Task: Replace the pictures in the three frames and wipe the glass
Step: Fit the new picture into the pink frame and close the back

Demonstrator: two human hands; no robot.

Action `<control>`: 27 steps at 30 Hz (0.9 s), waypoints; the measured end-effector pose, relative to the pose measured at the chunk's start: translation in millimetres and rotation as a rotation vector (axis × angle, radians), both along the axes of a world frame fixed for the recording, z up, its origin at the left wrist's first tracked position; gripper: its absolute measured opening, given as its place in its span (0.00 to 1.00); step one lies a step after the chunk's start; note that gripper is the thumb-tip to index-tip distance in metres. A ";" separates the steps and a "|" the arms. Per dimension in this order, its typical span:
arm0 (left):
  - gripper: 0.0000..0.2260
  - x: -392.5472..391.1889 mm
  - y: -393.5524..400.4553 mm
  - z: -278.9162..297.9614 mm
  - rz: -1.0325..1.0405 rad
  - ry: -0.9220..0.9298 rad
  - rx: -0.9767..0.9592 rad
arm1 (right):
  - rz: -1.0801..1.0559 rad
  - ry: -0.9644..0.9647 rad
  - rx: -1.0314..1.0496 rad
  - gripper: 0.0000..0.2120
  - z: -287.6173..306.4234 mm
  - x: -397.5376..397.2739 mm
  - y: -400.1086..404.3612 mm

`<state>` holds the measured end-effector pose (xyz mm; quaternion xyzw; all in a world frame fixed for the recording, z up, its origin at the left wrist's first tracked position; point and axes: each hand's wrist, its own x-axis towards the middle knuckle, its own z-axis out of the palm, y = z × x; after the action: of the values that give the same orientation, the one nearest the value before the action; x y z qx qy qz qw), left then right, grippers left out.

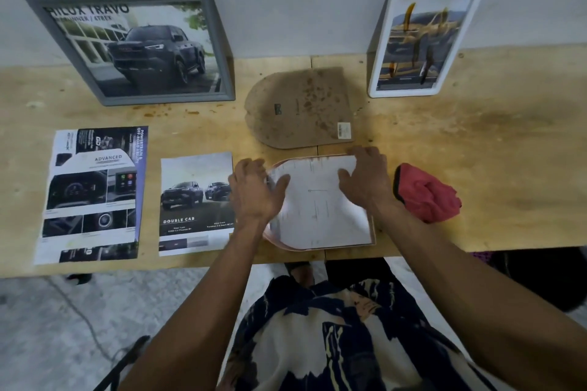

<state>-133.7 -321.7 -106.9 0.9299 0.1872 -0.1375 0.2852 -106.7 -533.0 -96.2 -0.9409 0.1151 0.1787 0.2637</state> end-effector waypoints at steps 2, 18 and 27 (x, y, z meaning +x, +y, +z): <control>0.30 26.7 1.9 8.7 0.072 -0.008 -0.054 | -0.030 0.003 0.024 0.23 -4.5 25.4 -1.4; 0.30 153.9 7.0 -23.5 0.385 0.126 -0.109 | -0.172 0.093 0.124 0.32 -23.9 126.7 -0.1; 0.22 156.4 9.9 -3.8 0.523 0.090 -0.280 | -0.392 0.143 0.241 0.24 -18.2 134.1 1.8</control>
<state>22.8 -311.8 -110.7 0.7946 0.4122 -0.1250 0.4278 27.4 -531.1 -114.4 -0.8472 0.2917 0.2028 0.3950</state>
